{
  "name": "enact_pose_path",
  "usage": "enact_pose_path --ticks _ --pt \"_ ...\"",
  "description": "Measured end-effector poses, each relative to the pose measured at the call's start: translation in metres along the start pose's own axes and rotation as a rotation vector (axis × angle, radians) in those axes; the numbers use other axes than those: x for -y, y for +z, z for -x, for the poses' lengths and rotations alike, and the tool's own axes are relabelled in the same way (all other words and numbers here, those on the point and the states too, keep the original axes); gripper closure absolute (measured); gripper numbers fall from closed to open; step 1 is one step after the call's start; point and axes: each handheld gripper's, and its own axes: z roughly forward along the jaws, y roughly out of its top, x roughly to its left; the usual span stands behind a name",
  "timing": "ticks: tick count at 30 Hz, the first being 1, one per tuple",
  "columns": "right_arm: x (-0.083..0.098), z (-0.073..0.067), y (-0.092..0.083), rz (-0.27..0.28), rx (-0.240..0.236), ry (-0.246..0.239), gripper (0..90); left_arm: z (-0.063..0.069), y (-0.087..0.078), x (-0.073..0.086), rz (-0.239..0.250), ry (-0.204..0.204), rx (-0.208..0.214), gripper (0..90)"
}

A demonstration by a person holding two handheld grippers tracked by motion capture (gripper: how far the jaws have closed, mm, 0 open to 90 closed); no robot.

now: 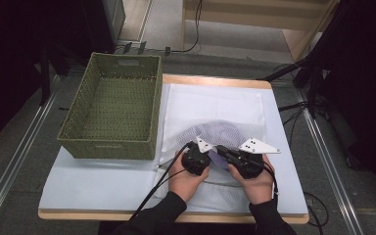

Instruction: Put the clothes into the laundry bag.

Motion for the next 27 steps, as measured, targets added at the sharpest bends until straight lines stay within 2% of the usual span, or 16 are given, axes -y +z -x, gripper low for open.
enact_pose_path --ticks 4,6,8,11,14,16,18,20,22,25,27 --pt "0.001 0.003 0.001 -0.003 0.003 0.003 90.0 0.005 -0.018 0.007 0.042 -0.002 0.118 84.2" --pt "0.001 0.002 0.002 -0.007 0.004 0.008 90.0 0.013 -0.021 0.007 0.065 0.023 0.159 82.7" --pt "0.002 0.001 0.003 -0.010 0.003 0.003 90.0 0.019 -0.020 0.005 0.072 0.040 0.178 82.1" --pt "0.003 0.000 0.005 -0.021 0.005 0.006 90.0 0.023 -0.010 0.003 0.046 0.053 0.165 82.3" --pt "0.005 0.001 0.005 -0.023 0.005 0.012 90.0 0.020 0.007 0.005 -0.011 0.018 0.145 82.6" --pt "0.006 0.001 0.006 -0.027 0.005 0.010 90.0 0.018 0.016 0.006 -0.030 0.012 0.127 86.0" --pt "0.007 0.002 0.006 -0.029 0.006 0.005 90.0 0.016 0.020 0.005 -0.026 -0.008 0.109 90.0" --pt "0.007 0.003 0.005 -0.034 0.012 0.010 90.0 0.011 0.022 -0.001 -0.013 -0.041 0.057 90.0" --pt "0.008 0.004 0.006 -0.042 0.023 0.022 90.0 0.006 0.023 -0.005 -0.003 -0.051 0.013 90.0" --pt "0.009 0.005 0.007 -0.047 0.027 0.023 90.0 -0.006 0.023 -0.008 0.009 -0.087 -0.061 90.0" --pt "0.010 0.004 0.007 -0.051 0.028 0.024 90.0 -0.010 0.022 -0.009 0.017 -0.107 -0.066 90.0"
